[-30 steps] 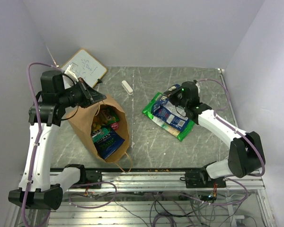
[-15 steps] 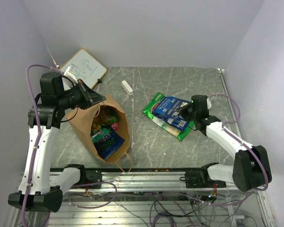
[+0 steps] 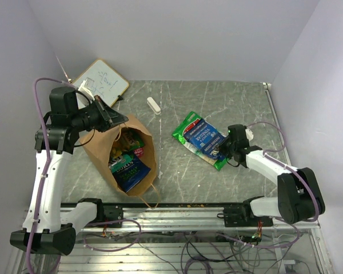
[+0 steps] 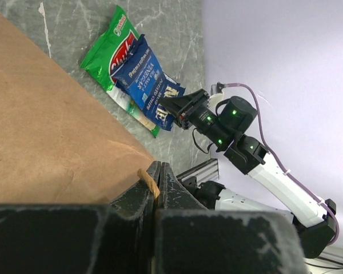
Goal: Take the snacks out of the paper bag
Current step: Place the snack at the center of the board.
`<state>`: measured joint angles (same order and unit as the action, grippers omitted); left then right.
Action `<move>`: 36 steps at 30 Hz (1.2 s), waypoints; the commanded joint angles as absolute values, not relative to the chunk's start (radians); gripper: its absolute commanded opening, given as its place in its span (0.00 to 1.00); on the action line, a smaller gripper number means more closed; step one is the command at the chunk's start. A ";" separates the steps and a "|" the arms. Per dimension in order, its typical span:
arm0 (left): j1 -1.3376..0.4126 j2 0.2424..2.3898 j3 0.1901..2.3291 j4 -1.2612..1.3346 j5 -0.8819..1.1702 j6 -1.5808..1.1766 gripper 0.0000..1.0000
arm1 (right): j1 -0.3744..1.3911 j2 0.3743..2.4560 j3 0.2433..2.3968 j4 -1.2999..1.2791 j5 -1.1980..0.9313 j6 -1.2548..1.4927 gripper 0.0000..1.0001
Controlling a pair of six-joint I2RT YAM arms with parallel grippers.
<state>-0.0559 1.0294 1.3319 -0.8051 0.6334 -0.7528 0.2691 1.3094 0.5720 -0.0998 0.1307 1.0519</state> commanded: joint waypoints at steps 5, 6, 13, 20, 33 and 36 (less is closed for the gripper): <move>-0.054 1.025 1.326 -0.804 0.654 -0.731 0.07 | 0.262 1.241 0.614 -0.190 0.180 0.837 0.43; -0.054 1.028 1.329 -0.808 0.655 -0.729 0.07 | 0.262 1.224 0.611 -0.205 0.197 0.818 0.46; -0.054 1.028 1.312 -0.778 0.677 -0.748 0.07 | 0.260 1.156 0.623 -0.302 0.224 0.718 0.56; -0.054 1.034 1.313 -0.781 0.681 -0.737 0.07 | 0.262 1.149 0.664 -0.276 0.183 0.605 0.60; -0.054 1.049 1.315 -0.762 0.694 -0.740 0.07 | 0.667 1.143 0.874 -0.016 -0.267 0.077 0.65; -0.054 1.049 1.327 -0.772 0.690 -0.734 0.07 | 0.832 1.159 0.894 0.042 -0.347 -0.062 0.65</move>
<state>-0.0559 1.0470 1.3132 -0.7959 0.6758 -0.7441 0.6743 1.1469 0.8604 -0.0570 -0.1982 0.1967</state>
